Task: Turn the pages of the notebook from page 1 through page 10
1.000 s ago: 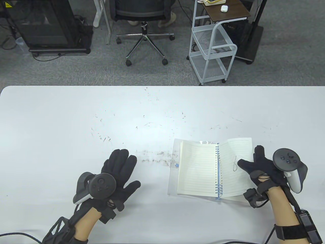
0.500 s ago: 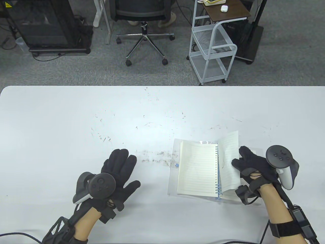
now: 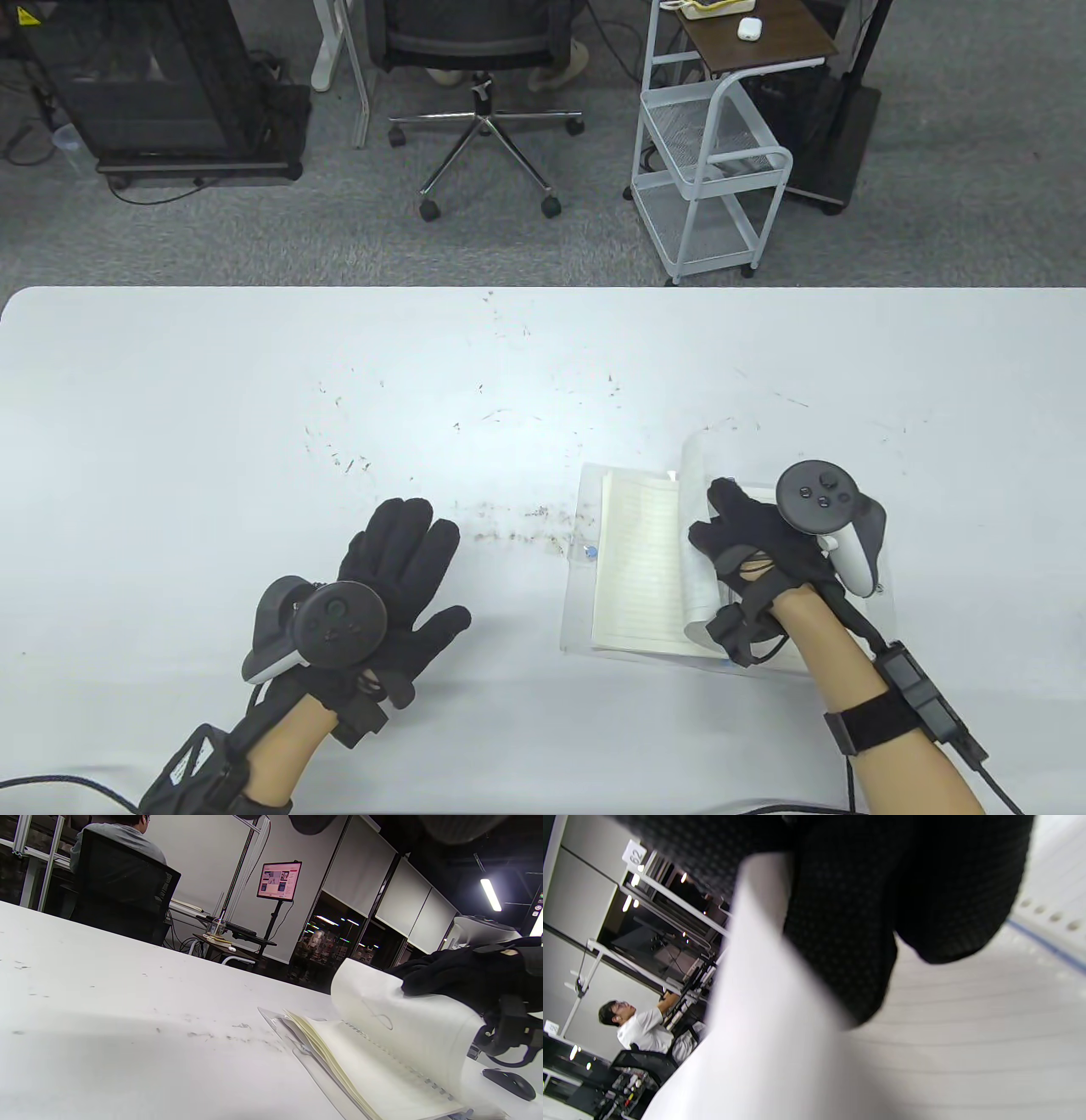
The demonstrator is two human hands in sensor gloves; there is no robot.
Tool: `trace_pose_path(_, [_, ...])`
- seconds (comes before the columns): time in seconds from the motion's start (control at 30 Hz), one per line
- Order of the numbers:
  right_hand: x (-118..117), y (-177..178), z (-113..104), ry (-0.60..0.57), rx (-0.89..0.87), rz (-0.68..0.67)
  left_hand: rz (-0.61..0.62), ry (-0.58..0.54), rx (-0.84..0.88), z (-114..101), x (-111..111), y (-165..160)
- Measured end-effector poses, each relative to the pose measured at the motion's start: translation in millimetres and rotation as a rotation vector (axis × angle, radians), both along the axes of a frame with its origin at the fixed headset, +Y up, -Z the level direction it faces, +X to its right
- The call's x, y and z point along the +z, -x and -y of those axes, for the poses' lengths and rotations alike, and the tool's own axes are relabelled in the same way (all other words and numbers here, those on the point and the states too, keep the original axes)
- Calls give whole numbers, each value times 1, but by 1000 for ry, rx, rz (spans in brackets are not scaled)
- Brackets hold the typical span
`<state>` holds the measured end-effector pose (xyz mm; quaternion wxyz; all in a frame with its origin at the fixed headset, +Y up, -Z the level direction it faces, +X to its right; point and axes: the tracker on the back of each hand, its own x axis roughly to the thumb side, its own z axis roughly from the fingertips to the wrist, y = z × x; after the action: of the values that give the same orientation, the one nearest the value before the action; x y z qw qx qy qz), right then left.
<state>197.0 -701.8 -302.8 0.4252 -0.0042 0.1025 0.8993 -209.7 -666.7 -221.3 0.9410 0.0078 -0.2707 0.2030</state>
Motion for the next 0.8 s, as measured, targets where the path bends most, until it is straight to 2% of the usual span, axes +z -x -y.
trace_pose_path(0.17, [-8, 26, 21, 38, 71, -45, 6, -5, 0, 0, 1, 0])
trace_pose_path(0.33, [-13, 44, 41, 19, 224, -102, 12, -6, -1, 0, 1, -1])
trace_pose_path(0.47, [-12, 53, 51, 13, 219, -151, 14, -7, 0, 0, 1, -1])
trace_pose_path(0.63, [-10, 58, 52, 9, 263, -185, 21, 1, -10, 1, 1, -3])
trace_pose_path(0.8, [-10, 57, 53, 39, 225, -206, 18, 7, -11, 2, 1, -3])
